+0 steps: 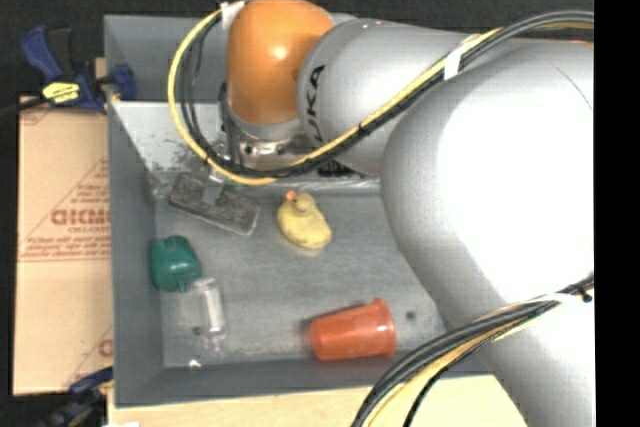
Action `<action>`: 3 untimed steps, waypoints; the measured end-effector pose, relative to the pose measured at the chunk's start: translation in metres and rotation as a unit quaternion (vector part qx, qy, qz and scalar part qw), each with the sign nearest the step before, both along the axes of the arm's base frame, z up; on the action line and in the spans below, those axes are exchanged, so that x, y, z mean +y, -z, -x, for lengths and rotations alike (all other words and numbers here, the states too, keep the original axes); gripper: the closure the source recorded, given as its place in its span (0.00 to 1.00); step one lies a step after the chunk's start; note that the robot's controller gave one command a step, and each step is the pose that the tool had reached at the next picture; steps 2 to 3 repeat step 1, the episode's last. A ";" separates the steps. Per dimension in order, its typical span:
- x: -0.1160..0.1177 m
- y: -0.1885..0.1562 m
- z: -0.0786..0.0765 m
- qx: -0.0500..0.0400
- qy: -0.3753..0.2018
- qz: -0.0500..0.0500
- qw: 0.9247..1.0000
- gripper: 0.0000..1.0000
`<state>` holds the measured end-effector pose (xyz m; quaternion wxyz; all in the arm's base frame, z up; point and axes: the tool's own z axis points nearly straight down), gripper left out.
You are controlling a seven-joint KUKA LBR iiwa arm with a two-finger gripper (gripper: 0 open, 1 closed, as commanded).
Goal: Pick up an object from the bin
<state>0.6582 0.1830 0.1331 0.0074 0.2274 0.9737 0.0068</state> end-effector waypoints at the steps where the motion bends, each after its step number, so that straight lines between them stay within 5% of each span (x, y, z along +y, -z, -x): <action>1: 0.000 -0.011 0.000 -0.001 0.000 0.000 1.000 1.00; 3: 0.000 -0.011 0.000 -0.001 0.000 0.000 1.000 1.00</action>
Offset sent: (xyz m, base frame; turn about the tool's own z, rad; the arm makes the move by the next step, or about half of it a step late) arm -0.0005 -0.0002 0.0119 0.0004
